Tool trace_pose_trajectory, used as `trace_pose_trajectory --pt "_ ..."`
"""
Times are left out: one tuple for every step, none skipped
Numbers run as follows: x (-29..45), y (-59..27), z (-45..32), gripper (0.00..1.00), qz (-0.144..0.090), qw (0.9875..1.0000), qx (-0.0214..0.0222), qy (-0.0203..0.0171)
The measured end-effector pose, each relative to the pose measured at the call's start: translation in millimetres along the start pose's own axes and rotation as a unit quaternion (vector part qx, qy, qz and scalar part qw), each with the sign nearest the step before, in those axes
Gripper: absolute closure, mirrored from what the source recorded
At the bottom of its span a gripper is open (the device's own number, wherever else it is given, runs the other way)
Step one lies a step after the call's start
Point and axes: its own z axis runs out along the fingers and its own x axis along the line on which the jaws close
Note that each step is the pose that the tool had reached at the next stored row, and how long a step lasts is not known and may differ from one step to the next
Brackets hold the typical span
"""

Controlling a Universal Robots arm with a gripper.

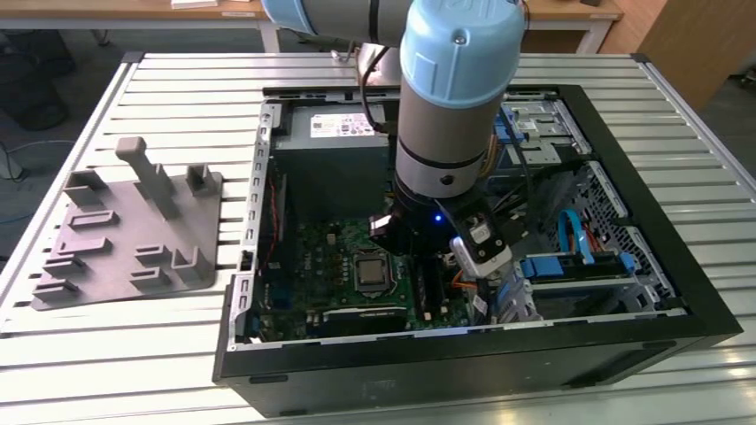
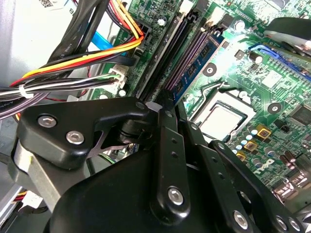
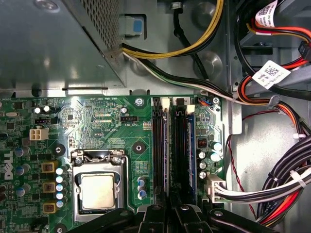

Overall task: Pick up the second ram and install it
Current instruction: 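Insert the second ram into the second slot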

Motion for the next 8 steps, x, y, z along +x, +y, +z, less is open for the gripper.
trace_pose_trajectory --pt "0.0 0.0 0.0 0.86 0.0 1.0 0.0003 0.0" --pt "0.0 0.0 0.0 0.86 0.0 1.0 0.0005 0.0" --pt "0.0 0.0 -0.3 0.86 0.0 1.0 0.0006 0.0" --pt "-0.1 0.0 -0.9 0.86 0.0 1.0 0.0008 0.0" --pt "-0.1 0.0 -1.6 0.86 0.0 1.0 0.0009 0.0" --pt "-0.1 0.1 -2.5 0.86 0.0 1.0 0.001 0.0" --pt "-0.1 0.2 -3.6 0.86 0.0 1.0 0.0014 -0.0001" --pt "-0.2 0.4 -4.4 0.86 0.0 1.0 0.002 -0.0001"
